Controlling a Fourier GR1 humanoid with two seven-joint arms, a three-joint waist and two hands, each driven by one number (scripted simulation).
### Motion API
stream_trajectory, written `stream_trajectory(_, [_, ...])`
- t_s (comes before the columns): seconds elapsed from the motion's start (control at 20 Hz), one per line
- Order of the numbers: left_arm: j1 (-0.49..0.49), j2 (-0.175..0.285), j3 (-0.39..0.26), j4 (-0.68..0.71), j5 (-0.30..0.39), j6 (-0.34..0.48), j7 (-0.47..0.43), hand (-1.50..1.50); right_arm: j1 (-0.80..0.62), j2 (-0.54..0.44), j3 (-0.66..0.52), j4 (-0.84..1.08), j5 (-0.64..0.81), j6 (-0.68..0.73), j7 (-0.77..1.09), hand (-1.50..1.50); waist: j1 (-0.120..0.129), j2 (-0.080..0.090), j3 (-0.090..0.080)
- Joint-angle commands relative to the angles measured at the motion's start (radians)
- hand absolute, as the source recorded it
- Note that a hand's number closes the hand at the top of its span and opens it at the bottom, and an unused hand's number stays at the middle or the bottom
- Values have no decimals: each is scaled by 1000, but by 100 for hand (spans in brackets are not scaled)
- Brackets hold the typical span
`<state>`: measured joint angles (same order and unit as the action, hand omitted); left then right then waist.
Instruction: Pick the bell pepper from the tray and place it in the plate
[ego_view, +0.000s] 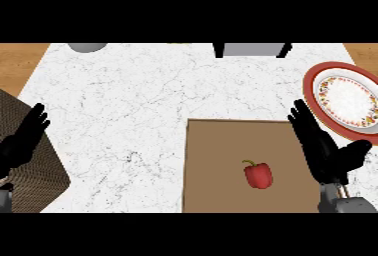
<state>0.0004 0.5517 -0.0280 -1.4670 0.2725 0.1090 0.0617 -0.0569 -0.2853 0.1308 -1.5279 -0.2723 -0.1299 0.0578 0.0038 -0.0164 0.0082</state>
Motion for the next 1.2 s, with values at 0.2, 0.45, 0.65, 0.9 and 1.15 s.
stream_trajectory(0.2, [-48,-119,-55,11,-44,55,32,0,-142,-33,207,-175,-22,310,-31,150,17,17,-7])
stream_trajectory(0.45, [-26,-143,-53,-1,-1,-8,16,0,-297,-391,158,-257,497,232,-196,150,-4,-16,-19])
stream_trajectory(0.65, [-16,-200,-73,11,-55,71,55,0,-36,-153,153,-123,306,124,-392,150,-24,41,4])
stream_trajectory(0.9, [-6,-223,-95,-37,-88,91,106,0,-9,-211,208,-75,220,357,-612,-150,10,32,0])
stream_trajectory(1.15, [-9,-261,-116,-22,-134,103,111,0,-61,-346,260,-88,488,314,-644,-150,-3,22,-8])
